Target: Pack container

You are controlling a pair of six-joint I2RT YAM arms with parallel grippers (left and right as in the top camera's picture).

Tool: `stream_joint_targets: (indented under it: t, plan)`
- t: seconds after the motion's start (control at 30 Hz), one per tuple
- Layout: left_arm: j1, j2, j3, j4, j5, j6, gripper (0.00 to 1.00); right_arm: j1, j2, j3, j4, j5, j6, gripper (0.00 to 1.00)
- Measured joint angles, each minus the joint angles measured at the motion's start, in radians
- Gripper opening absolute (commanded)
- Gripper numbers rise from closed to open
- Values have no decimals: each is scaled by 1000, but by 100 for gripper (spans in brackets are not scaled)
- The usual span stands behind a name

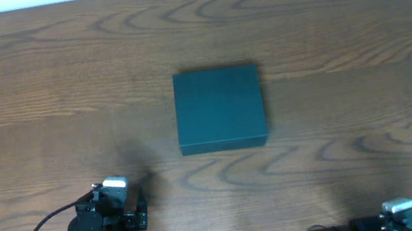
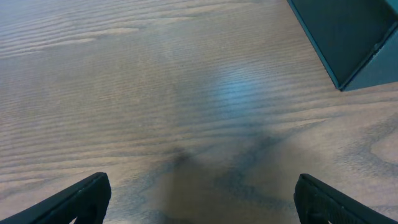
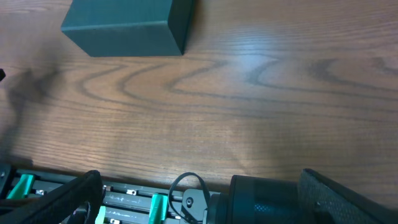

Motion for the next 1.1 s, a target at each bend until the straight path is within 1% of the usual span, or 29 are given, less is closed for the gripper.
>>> stream_joint_targets:
  t: [0.5,0.57,0.67,0.73,0.8,0.93,1.1]
  plan:
    - [0,0,0,0,0,0,95,0,0,0,1,9,-1,99]
    - [0,0,0,0,0,0,95,0,0,0,29,10,2,99]
    - [0,0,0,0,0,0,95,0,-1,-4,216,-31,51,99]
    - [0,0,0,0,0,0,95,0,-2,-11,410,-88,85,99]
    - [0,0,0,0,0,0,95,0,-2,-26,531,-112,98,99]
    - [0,0,0,0,0,0,95,0,-5,-131,684,-90,89,99]
    - [0,0,0,0,0,0,95,0,-4,-350,837,37,82,99]
